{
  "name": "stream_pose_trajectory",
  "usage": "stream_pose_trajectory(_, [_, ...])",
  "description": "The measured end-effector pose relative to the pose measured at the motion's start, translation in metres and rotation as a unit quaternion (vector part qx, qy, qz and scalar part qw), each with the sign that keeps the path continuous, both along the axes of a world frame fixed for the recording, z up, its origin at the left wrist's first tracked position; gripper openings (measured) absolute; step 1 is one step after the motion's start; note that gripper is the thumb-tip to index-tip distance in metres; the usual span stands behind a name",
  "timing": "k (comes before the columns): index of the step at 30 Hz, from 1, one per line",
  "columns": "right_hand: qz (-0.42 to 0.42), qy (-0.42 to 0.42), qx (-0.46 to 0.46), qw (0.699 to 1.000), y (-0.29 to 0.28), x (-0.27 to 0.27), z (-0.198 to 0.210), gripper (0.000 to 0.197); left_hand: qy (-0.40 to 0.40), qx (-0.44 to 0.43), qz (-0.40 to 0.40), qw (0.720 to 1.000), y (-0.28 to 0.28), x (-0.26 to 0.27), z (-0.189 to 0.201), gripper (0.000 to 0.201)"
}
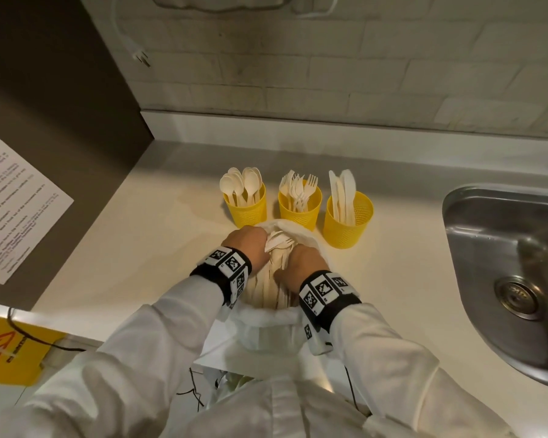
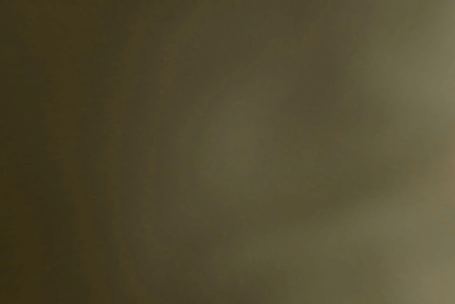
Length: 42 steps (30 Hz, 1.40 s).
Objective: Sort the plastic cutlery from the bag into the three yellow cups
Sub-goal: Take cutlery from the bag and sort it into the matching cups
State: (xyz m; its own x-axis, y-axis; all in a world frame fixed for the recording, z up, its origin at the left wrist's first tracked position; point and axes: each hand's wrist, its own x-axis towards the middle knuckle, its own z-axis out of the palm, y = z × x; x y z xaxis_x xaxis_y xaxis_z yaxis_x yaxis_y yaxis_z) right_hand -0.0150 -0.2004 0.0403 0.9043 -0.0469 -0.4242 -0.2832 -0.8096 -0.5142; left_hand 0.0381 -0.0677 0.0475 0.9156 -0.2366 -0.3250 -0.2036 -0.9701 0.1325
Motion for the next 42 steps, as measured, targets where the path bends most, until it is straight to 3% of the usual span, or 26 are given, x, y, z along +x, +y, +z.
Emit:
stream_pose_trajectory(4, [-0.043, -0.008, 0.044, 0.998, -0.003, 0.000, 0.003, 0.024, -0.004, -0.023, 0.029, 0.999, -0.001, 0.002, 0.007, 0.010])
stream_pose_trajectory(8, [-0.074, -0.026, 0.072, 0.994, -0.008, -0.002, 0.003, 0.033, 0.019, -0.054, 0.039, 0.998, 0.003, -0.004, 0.010, 0.015])
stream_pose_trajectory(12, [-0.059, -0.023, 0.073, 0.995, -0.007, -0.001, 0.004, 0.040, 0.050, -0.037, 0.048, 0.997, 0.001, -0.009, -0.004, 0.052])
stream_pose_trajectory(16, [-0.034, -0.008, 0.030, 0.999, 0.001, -0.001, 0.000, 0.043, 0.073, -0.013, 0.080, 0.994, -0.003, -0.015, -0.017, 0.040])
stream_pose_trajectory(22, [-0.053, -0.015, 0.031, 0.998, 0.002, 0.000, -0.004, 0.042, 0.100, -0.051, 0.106, 0.988, -0.003, -0.013, -0.027, 0.050])
stream_pose_trajectory(27, [-0.064, -0.023, 0.063, 0.996, -0.002, -0.002, -0.013, 0.040, 0.103, -0.137, 0.146, 0.974, 0.003, -0.021, -0.031, 0.038])
stream_pose_trajectory(33, [-0.053, -0.016, 0.070, 0.996, -0.003, -0.002, -0.017, 0.036, 0.111, -0.160, 0.140, 0.971, 0.003, -0.025, -0.030, 0.036])
stream_pose_trajectory(42, [-0.062, 0.000, 0.161, 0.985, -0.015, -0.001, -0.013, 0.027, 0.122, -0.220, 0.137, 0.958, 0.001, -0.034, -0.020, 0.012])
